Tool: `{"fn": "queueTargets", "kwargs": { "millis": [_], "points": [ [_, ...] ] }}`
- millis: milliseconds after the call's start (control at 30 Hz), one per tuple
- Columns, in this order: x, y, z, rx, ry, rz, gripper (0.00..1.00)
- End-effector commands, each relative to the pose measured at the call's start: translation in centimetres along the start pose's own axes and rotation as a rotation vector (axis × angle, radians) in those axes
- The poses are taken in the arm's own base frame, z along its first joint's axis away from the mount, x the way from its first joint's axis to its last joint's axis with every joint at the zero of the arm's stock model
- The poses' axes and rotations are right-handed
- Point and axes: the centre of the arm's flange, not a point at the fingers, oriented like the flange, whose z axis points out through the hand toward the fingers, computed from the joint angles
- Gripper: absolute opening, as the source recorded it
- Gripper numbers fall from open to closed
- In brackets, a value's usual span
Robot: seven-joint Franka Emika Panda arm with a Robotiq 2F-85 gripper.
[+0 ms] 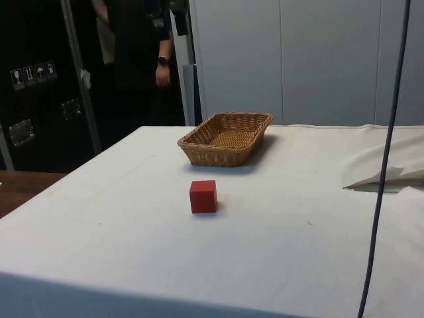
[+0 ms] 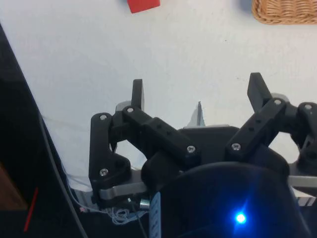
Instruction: Pick up the cube and place it into the basket.
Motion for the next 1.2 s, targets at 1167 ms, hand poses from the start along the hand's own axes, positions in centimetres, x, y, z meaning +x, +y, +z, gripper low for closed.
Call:
{"fn": "queueTargets", "kwargs": {
  "millis": [1167],
  "points": [
    [-4.4, -5.2, 8.5, -0.004, 0.121, -0.08, 1.0]
  ]
}}
